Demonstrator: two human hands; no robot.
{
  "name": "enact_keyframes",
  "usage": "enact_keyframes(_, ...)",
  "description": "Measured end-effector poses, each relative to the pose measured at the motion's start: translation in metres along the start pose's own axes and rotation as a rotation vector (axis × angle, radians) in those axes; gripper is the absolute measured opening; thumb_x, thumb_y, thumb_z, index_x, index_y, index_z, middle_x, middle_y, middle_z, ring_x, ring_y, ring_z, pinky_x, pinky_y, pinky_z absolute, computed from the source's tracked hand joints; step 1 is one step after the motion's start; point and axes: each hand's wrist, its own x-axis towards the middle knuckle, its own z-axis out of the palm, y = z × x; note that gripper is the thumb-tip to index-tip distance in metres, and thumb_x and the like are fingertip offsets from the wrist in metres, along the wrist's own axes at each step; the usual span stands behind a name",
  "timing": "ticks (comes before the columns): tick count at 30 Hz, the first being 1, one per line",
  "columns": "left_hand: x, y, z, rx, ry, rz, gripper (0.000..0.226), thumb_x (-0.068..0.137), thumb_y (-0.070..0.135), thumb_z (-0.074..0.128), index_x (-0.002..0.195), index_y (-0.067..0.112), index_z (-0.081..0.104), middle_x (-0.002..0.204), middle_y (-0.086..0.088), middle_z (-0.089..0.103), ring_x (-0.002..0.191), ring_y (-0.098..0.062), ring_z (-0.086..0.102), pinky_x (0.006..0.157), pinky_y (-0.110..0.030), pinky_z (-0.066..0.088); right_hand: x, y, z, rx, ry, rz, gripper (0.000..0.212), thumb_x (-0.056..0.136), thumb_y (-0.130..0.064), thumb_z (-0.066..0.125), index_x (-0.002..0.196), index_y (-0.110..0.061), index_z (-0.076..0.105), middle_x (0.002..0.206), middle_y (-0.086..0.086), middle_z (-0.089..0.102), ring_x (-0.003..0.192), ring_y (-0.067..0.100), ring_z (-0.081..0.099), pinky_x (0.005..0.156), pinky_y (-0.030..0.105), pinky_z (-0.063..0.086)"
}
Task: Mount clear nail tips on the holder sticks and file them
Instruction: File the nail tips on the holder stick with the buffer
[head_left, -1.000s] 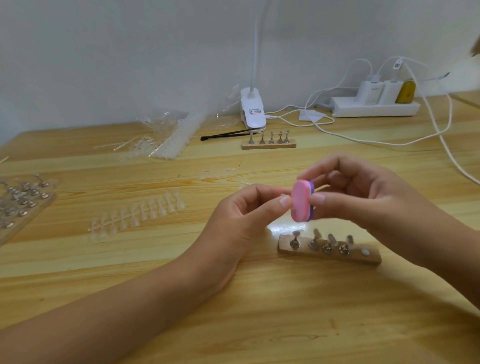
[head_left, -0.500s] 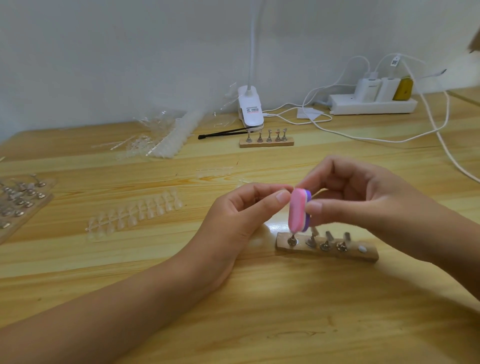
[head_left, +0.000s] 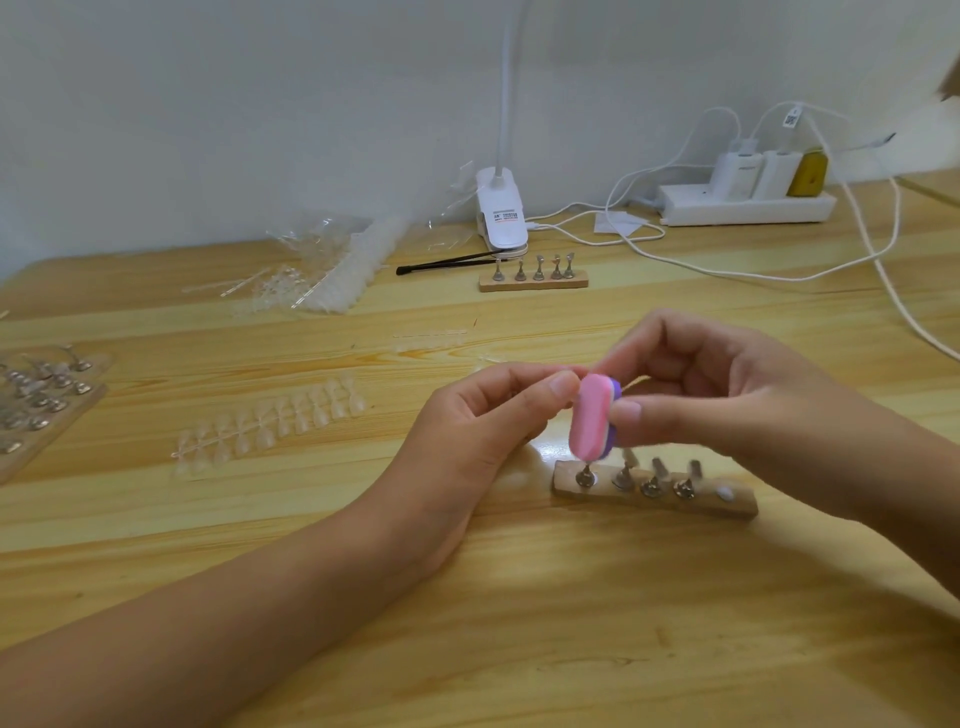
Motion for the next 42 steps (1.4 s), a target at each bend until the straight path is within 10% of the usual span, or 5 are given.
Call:
enact_keyframes(25,0.004,0.002,0.0,-0.247,0.108,-0.076,0.037,0.065,0.035,0.078,0.095,0.015,0.078,0.089,0.0,0.072,0.082,-0.004,0.063,0.076,-0.014,0.052,0.002,0.005,0.01,0.026,0.203,-0.077,0.027,0.067,-0.023,0.071,0.087,-0.009,0.062,0.082,0.005,0.068,0.078,0.018,0.069,0.07,0.023,0.057)
enact_keyframes(42,0.007,0.004,-0.004,-0.434,0.194,-0.121,0.024,0.076,0.032,0.072,0.092,0.014,0.075,0.091,-0.002,0.066,0.085,-0.009,0.058,0.076,-0.019,0.055,-0.014,0.011,0.053,-1.27,0.012,-0.475,0.043,0.085,-0.063,0.052,0.1,-0.026,0.069,0.096,-0.012,0.064,0.094,0.016,0.061,0.089,0.029,0.035)
